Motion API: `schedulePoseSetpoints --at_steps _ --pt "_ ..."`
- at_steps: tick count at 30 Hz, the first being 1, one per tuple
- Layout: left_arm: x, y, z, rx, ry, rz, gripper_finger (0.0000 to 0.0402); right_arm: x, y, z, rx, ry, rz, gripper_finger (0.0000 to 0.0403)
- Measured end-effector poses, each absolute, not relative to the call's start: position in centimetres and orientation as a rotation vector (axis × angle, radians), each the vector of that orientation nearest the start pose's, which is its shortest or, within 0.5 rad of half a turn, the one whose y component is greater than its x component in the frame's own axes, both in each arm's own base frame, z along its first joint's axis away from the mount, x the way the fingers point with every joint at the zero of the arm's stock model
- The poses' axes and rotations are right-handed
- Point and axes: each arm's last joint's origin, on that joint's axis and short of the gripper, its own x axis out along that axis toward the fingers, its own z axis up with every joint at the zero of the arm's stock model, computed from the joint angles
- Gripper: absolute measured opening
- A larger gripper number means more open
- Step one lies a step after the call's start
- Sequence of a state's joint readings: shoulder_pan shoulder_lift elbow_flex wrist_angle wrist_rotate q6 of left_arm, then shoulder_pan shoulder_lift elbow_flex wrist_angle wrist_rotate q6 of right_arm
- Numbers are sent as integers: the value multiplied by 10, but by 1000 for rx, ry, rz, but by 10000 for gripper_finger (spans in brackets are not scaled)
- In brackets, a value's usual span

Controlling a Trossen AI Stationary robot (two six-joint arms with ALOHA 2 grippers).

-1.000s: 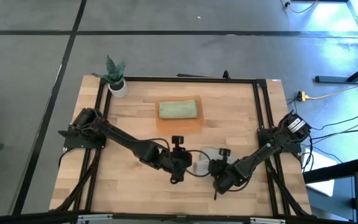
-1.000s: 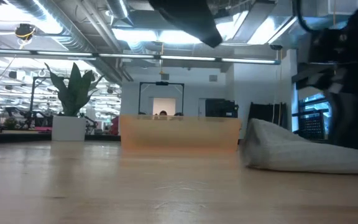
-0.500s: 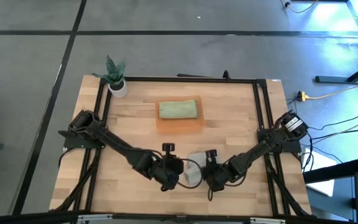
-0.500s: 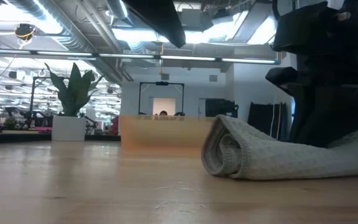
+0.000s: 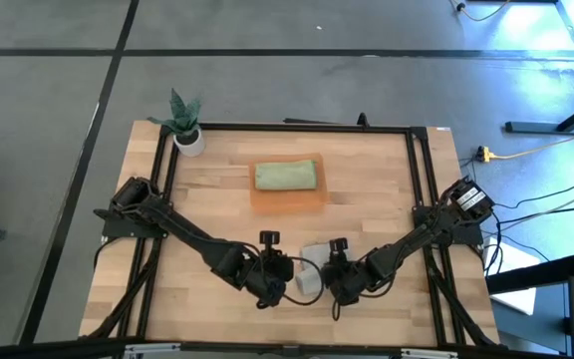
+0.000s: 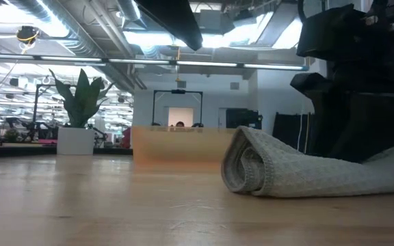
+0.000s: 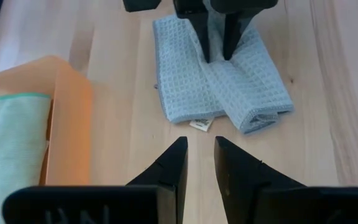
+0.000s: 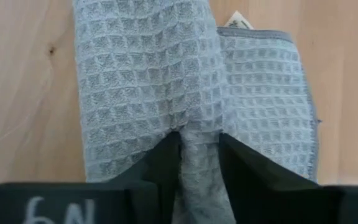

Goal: Roll microfiber towels into tight, uniform cylinder then place into a basket
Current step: Roll the gray microfiber towel

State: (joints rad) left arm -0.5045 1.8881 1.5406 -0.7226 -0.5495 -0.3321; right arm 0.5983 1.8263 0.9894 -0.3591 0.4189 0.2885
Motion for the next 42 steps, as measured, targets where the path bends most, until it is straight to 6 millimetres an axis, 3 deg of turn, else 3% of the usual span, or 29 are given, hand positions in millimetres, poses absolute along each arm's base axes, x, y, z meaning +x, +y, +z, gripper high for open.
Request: schedulePoseSetpoints --at_steps 6,13,20,28,42 --pt "355 -179 246 230 896 191 69 283 178 140 -361 1057 -23 152" --pt "355 -179 246 232 897 190 69 292 186 166 -378 1071 -26 157" --pt "355 -179 246 232 899 191 69 285 212 185 -372 1075 87 157" --pt "356 -177 246 230 899 195 69 264 224 165 -331 1070 78 157" --pt "357 -176 246 228 899 197 69 246 207 124 -350 1055 44 157"
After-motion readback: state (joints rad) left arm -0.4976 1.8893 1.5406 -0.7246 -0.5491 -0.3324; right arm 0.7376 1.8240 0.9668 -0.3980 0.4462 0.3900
